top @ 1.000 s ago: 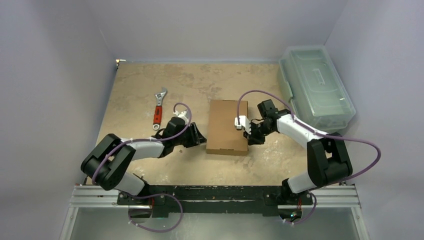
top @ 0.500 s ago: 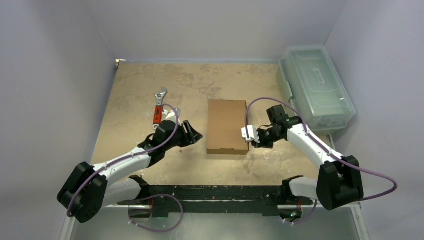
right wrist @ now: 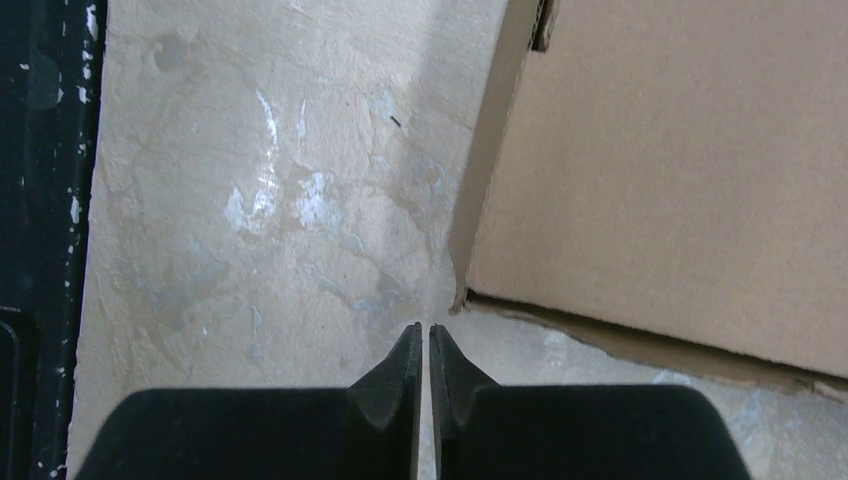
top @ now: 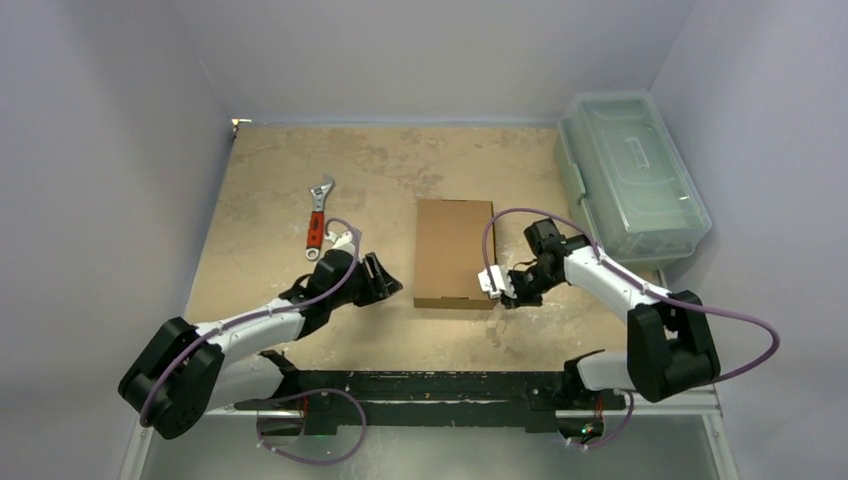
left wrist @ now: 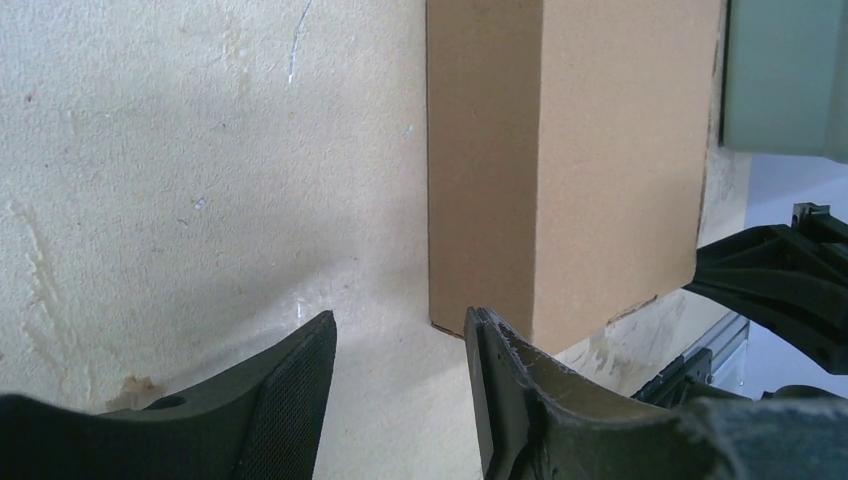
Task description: Fold the paper box
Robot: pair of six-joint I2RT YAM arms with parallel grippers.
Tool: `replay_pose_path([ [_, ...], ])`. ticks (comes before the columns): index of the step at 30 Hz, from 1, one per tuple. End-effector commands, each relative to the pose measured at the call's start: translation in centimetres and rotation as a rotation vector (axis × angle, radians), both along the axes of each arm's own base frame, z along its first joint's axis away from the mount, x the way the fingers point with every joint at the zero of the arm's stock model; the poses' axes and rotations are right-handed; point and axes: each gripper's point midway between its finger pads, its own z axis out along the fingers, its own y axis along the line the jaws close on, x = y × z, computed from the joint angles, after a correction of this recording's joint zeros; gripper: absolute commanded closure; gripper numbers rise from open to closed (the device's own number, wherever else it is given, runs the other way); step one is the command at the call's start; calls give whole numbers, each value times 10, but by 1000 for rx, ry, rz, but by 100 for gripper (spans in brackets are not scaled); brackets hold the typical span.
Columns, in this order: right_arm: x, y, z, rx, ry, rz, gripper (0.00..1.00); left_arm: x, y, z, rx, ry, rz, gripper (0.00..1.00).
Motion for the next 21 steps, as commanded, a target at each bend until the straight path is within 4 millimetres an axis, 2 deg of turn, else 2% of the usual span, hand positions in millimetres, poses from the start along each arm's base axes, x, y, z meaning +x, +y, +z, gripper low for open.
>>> replay_pose_path([
  [1,9,24,9,59,-8,22,94,4,-10,-1,-36,-5,-15,51],
  [4,8,41,12,68,-12,35,97,7,-20,-4,-57,7,-35,52],
  [7,8,61,18,94,-29,40,97,5,-41,-5,-54,16,-94,53],
  [11,15,69,24,102,-31,-1,97,-4,-65,-13,-33,33,-155,53],
  [16,15,54,17,51,-43,-61,96,-5,-54,-16,15,29,-120,53],
  [18,16,43,19,21,-51,-89,95,-4,-44,-6,48,-1,-102,52],
  [21,20,23,35,18,-49,-133,94,-1,-25,8,108,-46,-53,48],
])
